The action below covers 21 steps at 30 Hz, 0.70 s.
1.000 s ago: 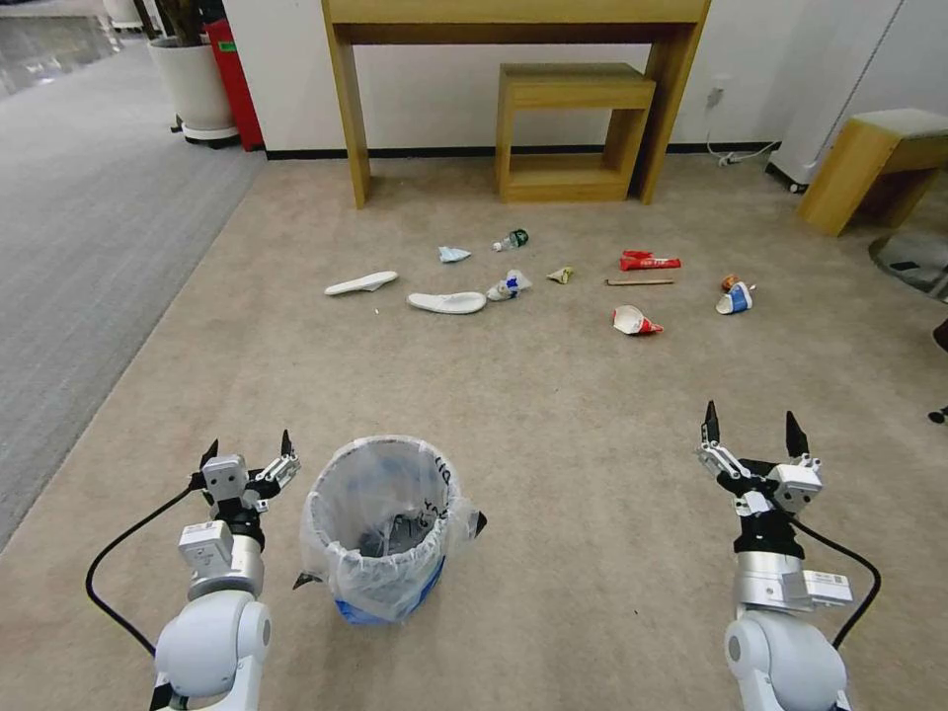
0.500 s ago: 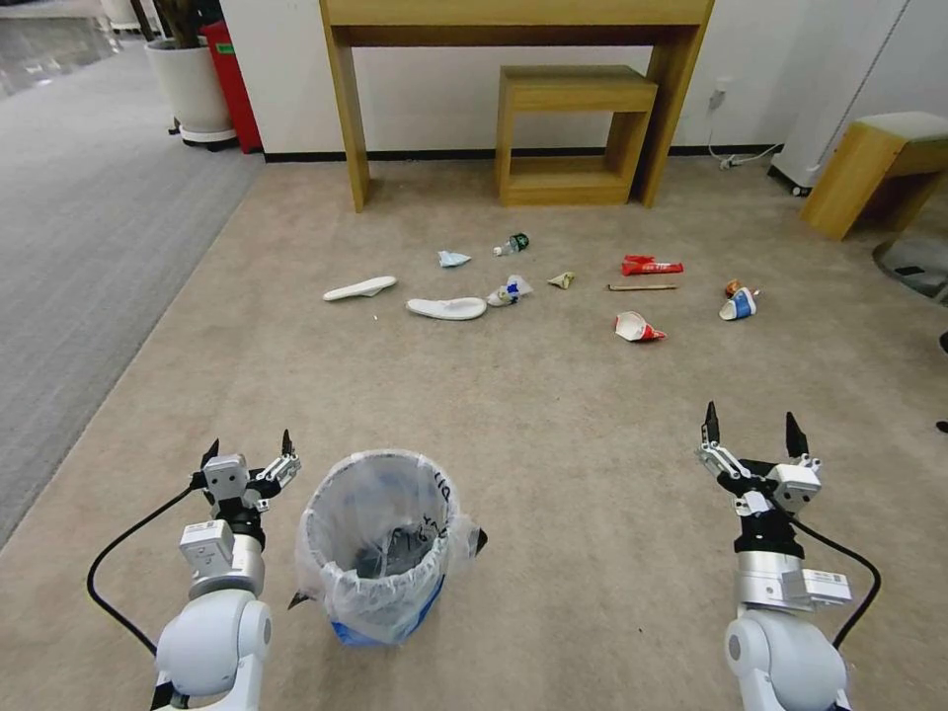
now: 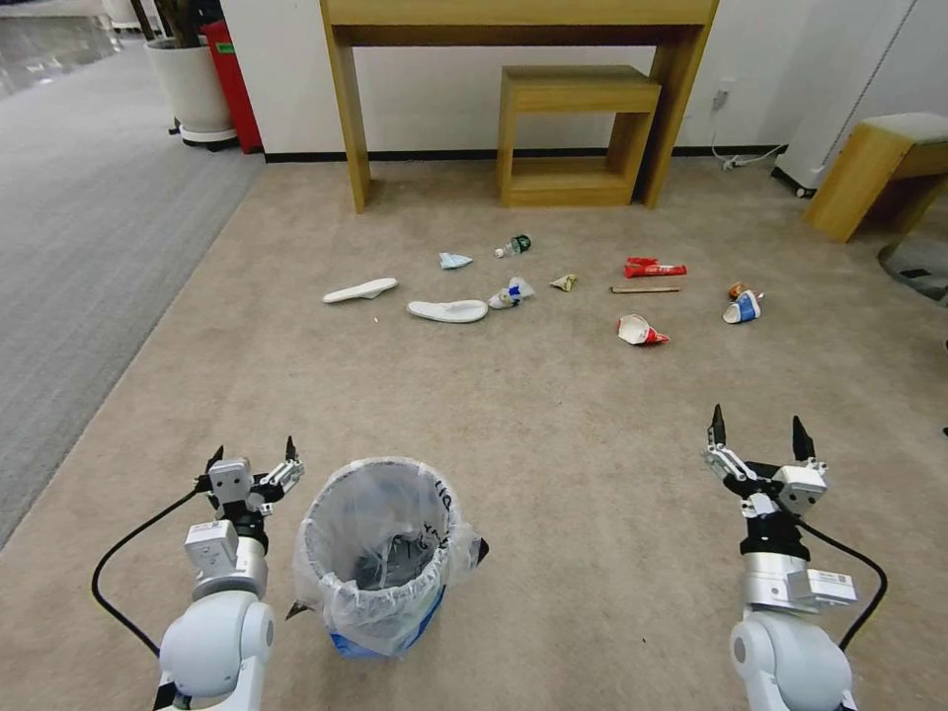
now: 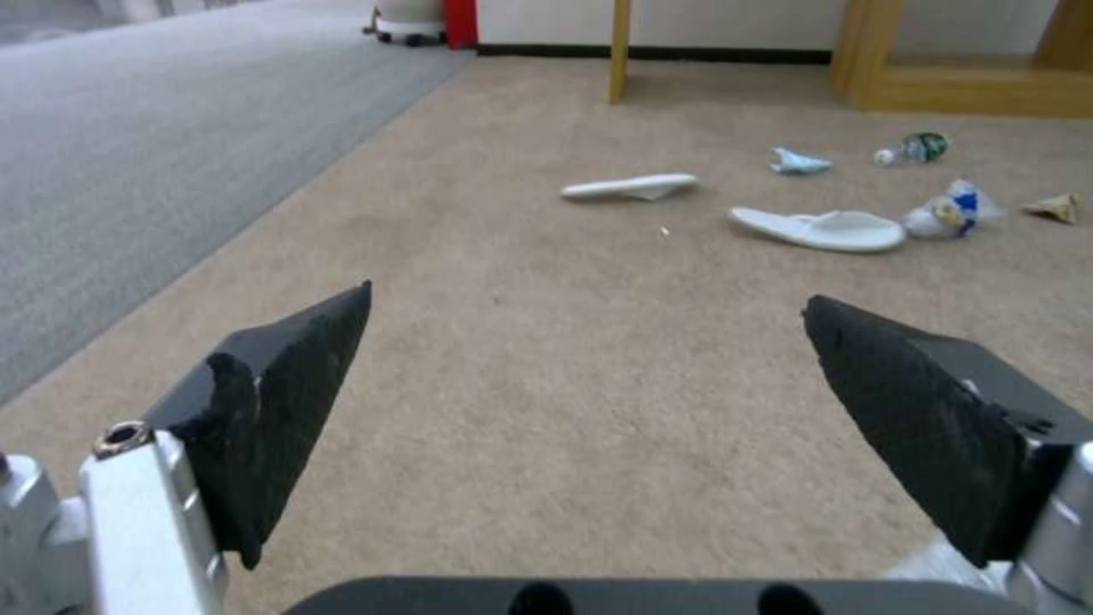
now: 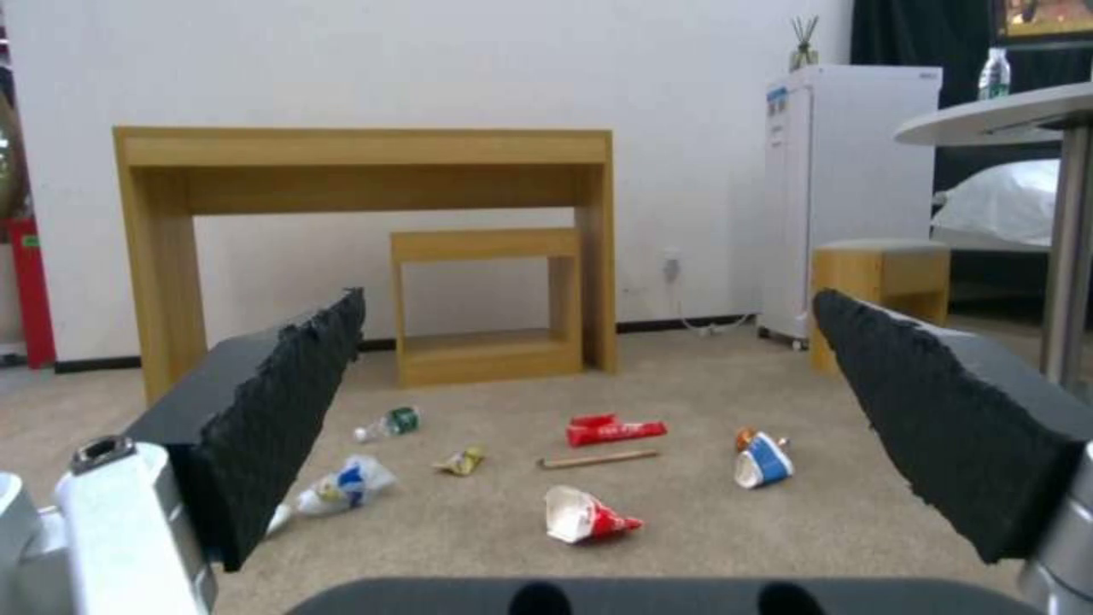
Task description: Pick up the trash bin and place the garbage on the floor into it.
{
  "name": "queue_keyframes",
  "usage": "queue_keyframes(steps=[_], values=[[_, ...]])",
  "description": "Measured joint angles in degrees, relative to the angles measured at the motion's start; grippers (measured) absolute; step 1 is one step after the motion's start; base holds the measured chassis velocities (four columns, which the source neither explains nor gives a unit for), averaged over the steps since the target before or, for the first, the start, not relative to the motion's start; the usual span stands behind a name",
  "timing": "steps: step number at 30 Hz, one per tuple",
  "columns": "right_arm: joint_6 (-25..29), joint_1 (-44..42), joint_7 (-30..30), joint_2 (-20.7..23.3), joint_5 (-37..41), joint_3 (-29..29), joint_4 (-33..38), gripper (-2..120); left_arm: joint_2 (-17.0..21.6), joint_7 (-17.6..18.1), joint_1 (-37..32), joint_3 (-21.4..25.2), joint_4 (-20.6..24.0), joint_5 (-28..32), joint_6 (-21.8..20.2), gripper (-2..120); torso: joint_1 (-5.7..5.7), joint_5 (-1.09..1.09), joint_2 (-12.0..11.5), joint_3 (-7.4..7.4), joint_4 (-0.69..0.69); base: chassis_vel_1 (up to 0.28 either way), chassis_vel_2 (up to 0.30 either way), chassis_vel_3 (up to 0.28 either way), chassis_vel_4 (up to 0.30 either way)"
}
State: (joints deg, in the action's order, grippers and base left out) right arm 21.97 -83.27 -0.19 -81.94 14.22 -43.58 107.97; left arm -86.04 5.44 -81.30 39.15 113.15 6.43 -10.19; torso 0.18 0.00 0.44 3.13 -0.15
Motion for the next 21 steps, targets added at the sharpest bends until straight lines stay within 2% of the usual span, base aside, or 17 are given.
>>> queue_keyframes(steps=[8, 13, 21], values=[[0.2, -2.0, 0.8, 2.11, -0.28, -0.02, 0.78, 100, 1.28, 3.57, -0.24, -5.19, 1.06, 5.18, -1.94, 100, 0.0, 0.0, 0.0, 0.0, 0.0, 0.0, 0.0, 0.0, 0.0], [0.23, -2.84, 1.3, 2.45, -0.69, -0.01, 1.37, 100, 1.73, 5.27, -0.23, -7.05, 1.14, 5.98, -2.96, 100, 0.0, 0.0, 0.0, 0.0, 0.0, 0.0, 0.0, 0.0, 0.0], [0.19, -3.88, 1.65, 2.77, -0.78, -0.14, 2.23, 100, 3.08, 10.2, -0.13, -10.69, -1.1, 8.01, -6.24, 100, 0.0, 0.0, 0.0, 0.0, 0.01, 0.0, 0.0, 0.0, 0.0]])
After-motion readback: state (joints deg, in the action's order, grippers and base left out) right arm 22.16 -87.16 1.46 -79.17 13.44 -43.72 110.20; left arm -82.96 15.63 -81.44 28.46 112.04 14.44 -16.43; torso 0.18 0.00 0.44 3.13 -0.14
